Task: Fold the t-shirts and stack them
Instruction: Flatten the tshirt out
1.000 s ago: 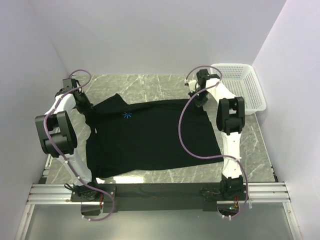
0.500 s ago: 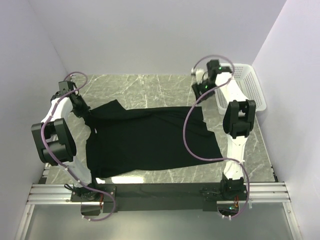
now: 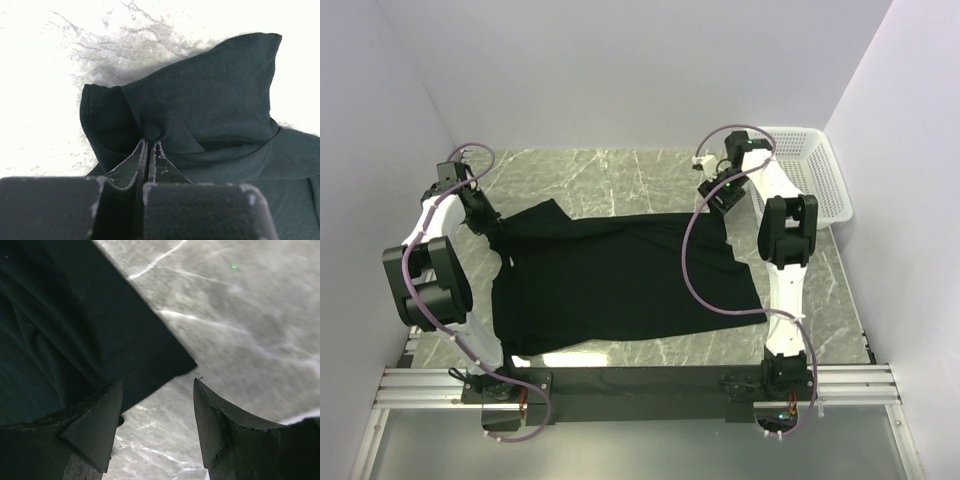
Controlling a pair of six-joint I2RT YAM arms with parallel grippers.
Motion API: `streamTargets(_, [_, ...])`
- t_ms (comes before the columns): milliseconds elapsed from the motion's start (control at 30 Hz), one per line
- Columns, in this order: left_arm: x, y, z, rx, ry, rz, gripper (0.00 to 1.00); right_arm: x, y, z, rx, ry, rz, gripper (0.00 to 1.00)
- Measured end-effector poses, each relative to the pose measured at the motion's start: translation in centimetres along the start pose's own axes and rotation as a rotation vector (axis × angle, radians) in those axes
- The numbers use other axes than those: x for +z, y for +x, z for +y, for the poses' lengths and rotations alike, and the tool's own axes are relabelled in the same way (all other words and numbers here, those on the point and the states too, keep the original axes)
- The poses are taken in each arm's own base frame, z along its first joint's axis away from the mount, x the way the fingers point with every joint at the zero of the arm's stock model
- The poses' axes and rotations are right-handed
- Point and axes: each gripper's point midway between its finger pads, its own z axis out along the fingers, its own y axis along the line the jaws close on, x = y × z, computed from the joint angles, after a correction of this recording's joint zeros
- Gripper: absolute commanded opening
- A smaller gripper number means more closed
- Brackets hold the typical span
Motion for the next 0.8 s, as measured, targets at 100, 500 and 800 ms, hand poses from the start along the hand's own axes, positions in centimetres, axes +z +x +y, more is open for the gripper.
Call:
streamTargets(100, [0.0,0.0,-0.1,0.0,0.005,0.0,0.01,0.8,0.2,0.3,-0.037,-0.008,0.025,0.66])
streamTargets(500, [0.1,-0.1,-0.3,0.001,0.017,-0.002,0.0,2.8,0.9,-0.1,-0.066,-0.007,0.081,0.62])
streamTargets(800, [0.1,0.0,-0.3,0.001,0.017,-0.002,0.01,2.9,0.6,-0.7,-0.06,0.02,0.072,0.08])
